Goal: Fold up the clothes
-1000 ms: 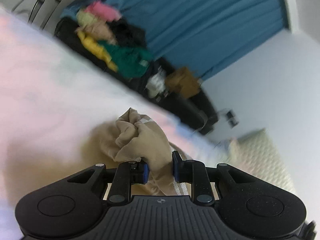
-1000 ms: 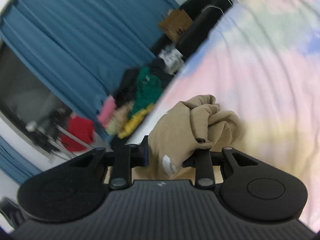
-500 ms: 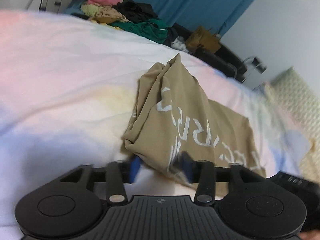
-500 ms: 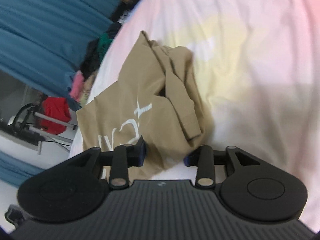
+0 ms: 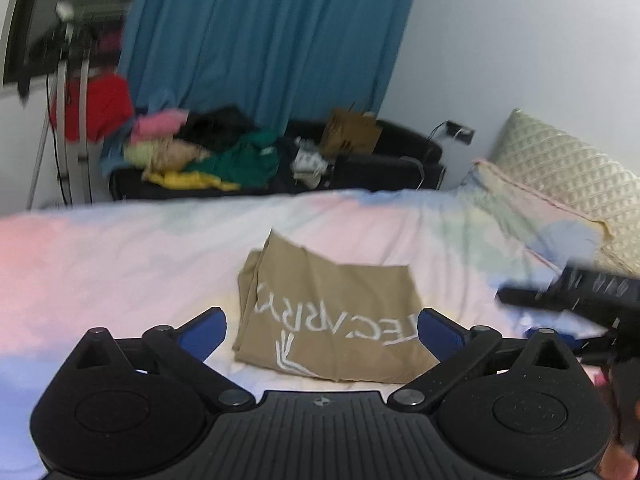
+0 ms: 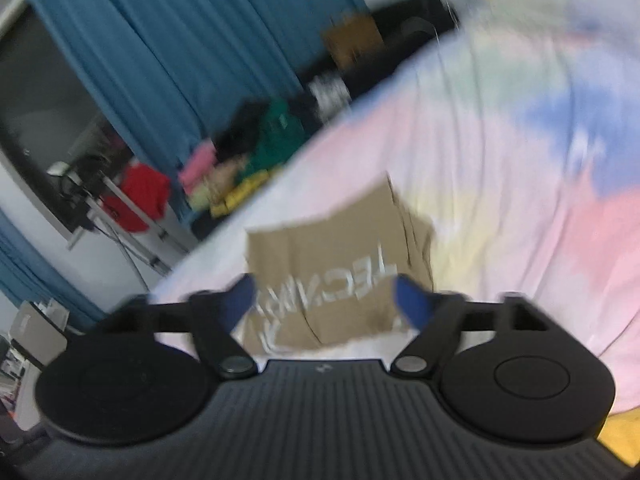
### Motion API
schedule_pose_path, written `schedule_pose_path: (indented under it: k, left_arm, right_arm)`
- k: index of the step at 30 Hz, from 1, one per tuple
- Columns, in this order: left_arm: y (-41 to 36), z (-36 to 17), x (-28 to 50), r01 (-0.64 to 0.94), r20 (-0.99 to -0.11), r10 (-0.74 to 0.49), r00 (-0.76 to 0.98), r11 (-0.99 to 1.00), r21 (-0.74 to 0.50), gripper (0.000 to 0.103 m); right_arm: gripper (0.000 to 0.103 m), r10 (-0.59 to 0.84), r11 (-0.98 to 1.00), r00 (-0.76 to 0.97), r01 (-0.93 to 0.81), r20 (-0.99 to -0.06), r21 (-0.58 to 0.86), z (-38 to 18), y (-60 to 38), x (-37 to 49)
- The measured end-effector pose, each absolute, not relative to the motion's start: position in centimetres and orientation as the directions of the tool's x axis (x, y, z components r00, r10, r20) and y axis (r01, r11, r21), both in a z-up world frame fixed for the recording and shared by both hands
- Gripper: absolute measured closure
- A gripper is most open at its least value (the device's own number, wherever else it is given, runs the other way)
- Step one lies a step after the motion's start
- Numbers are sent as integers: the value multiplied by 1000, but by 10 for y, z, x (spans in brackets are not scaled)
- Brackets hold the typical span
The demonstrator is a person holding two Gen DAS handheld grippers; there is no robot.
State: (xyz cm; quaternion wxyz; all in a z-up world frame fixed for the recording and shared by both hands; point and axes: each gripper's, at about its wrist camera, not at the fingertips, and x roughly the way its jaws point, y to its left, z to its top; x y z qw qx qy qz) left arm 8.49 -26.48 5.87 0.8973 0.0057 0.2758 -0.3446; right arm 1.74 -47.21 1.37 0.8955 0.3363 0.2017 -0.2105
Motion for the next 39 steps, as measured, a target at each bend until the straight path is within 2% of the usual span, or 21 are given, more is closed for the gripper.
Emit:
schedule_pose_path:
  k: [5,11,20,28,39]
  left_arm:
    - [-246,96,40,639,-446,-607,657,763,-97,0]
    - [-219,123,-16,638,-377,-592,712,770,-5,0]
    - [-167,123,-70,622,-303,-599,741,783,-27,0]
    - [-139,102,-87,593,-283,-575,768,805,-26,0]
    - [-119,78,-80,583,-288,-570,770,811,-46,0]
  right_arm:
    - [17,-269,776,868,452,-417,440,60,-444,-16]
    - [17,-286,836,894,409,-346,366,81,-404,-57]
    - [17,-296,877,909,380,-294,293,61,-354,-93]
    - [17,-332,881,909,394,-250,262,36,-325,-104]
    - [17,-350,893,907,399,-235,209,5,-301,-87]
